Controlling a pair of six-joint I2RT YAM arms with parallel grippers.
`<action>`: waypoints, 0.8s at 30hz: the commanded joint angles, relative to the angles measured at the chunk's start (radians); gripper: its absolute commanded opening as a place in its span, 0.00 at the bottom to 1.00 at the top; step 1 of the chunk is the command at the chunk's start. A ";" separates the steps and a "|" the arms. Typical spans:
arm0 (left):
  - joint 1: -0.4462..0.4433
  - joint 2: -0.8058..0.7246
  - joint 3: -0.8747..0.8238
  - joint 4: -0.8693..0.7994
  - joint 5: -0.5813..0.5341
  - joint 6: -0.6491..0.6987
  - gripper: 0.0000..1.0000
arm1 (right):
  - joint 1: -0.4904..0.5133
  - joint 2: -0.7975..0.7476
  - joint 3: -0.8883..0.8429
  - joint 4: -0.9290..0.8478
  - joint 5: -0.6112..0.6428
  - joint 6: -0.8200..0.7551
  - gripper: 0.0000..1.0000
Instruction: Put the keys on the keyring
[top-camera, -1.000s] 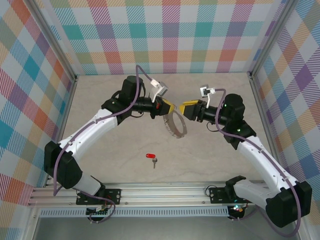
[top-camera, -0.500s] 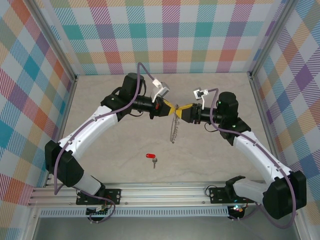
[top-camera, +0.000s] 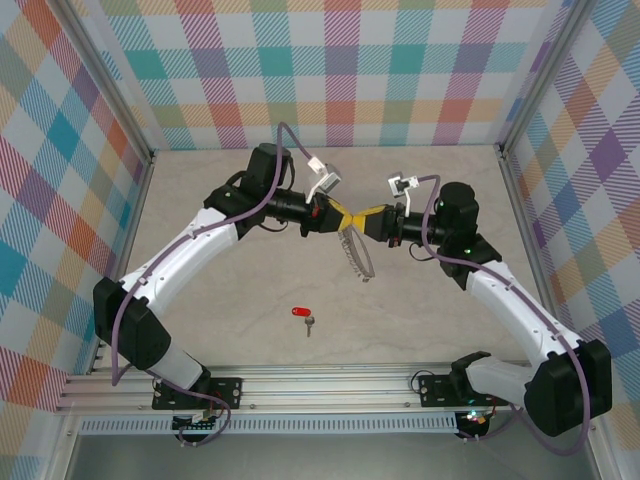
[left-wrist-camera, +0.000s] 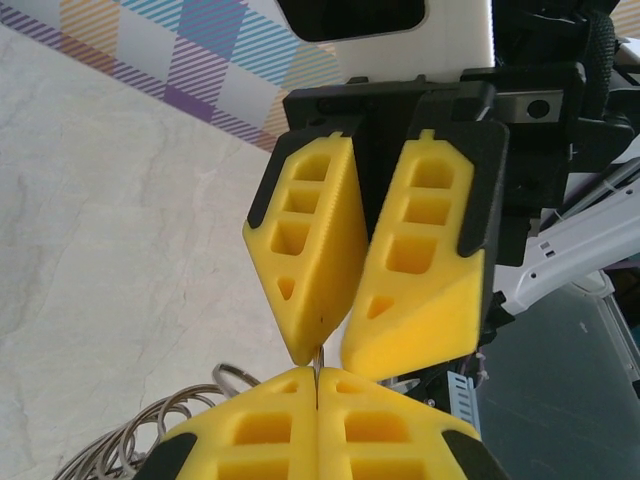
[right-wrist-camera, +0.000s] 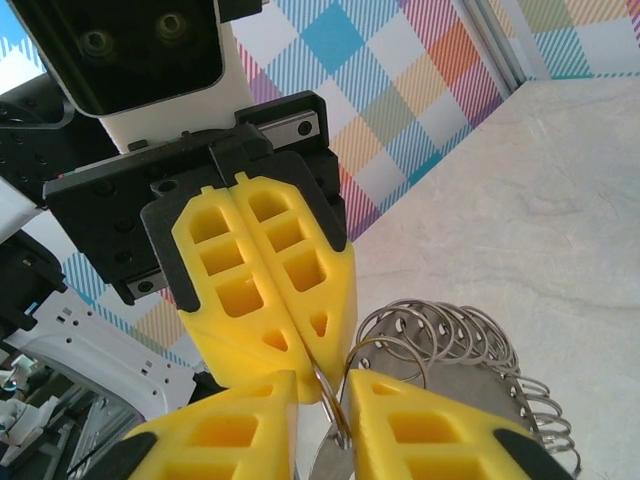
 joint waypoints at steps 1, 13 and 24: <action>-0.007 0.010 0.043 -0.003 0.035 0.024 0.00 | -0.002 0.014 0.019 0.048 -0.044 0.010 0.16; -0.004 -0.029 0.008 0.073 -0.073 -0.056 0.24 | -0.002 -0.028 -0.030 0.095 0.048 0.015 0.00; 0.026 -0.157 -0.199 0.362 -0.159 -0.283 0.38 | -0.002 -0.135 -0.109 0.232 0.149 0.084 0.00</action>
